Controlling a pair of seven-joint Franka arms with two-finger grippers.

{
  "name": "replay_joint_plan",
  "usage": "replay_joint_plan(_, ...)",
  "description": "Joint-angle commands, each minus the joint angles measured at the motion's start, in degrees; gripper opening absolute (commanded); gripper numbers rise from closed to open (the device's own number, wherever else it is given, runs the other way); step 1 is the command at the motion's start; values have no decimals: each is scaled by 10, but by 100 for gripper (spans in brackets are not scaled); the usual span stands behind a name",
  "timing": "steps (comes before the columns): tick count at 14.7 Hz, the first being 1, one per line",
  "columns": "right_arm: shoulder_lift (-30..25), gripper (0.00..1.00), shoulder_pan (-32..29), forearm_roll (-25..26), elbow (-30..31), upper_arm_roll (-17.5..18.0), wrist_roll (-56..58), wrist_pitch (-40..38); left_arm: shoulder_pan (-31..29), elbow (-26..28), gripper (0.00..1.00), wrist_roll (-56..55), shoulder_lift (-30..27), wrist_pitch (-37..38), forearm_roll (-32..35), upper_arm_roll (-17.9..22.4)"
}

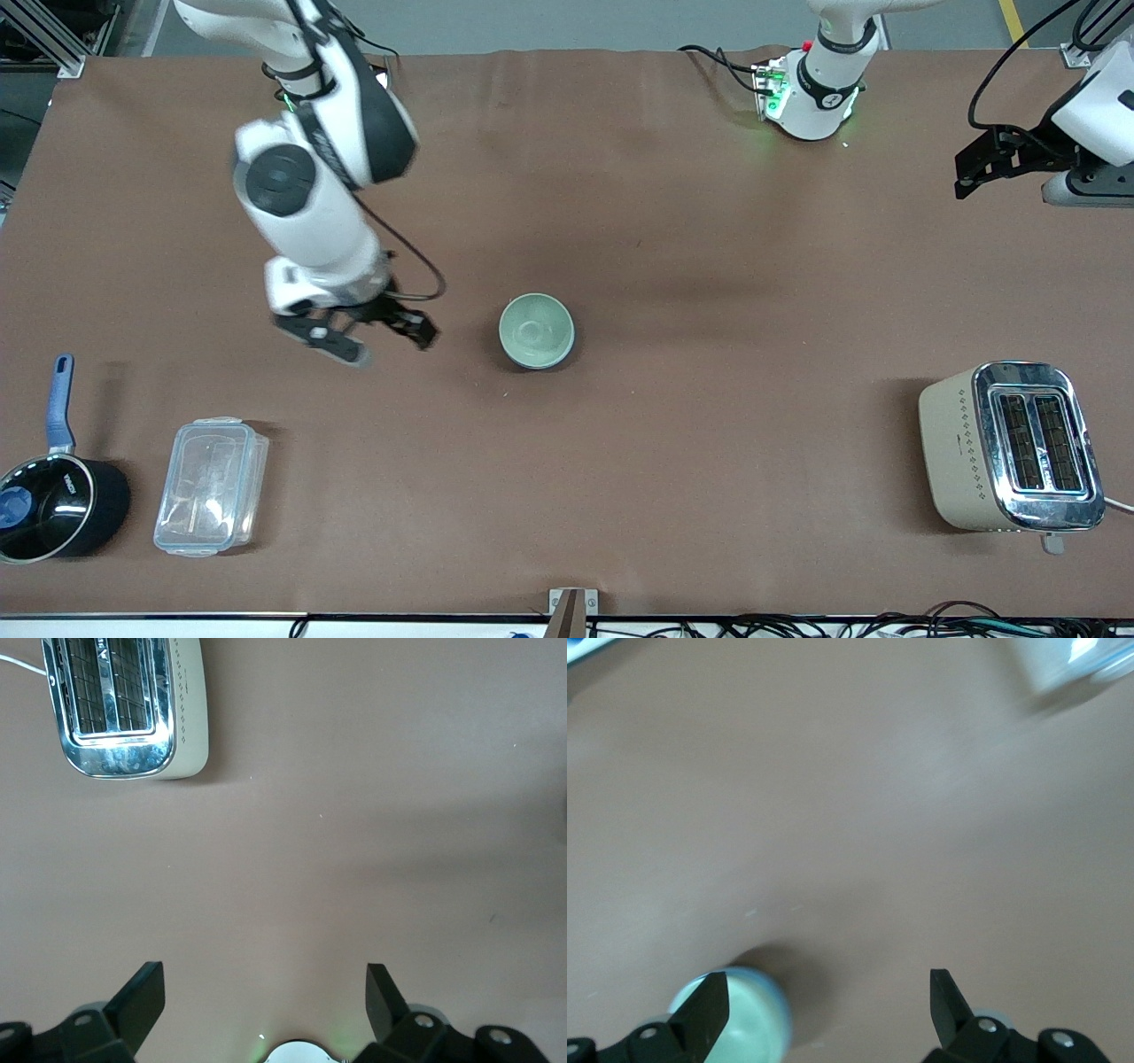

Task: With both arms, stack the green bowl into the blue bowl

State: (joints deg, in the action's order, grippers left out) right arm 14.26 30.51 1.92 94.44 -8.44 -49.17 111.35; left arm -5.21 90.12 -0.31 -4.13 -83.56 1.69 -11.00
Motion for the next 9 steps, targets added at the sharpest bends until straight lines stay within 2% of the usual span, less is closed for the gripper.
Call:
replay_joint_plan(1,-29,100,-68,36,-43,17,49,-102,-11,4,100,-3,-4,-11,-7,4)
replay_joint_plan(5,-104,100,-236,35,-52,99,180,-160,-12,3,100,-16,-4,-12,-9,4)
replay_joint_plan(9,-158,100,-309,8,-69,93,309,-233,-10,1,100,-30,1,-12,-5,3)
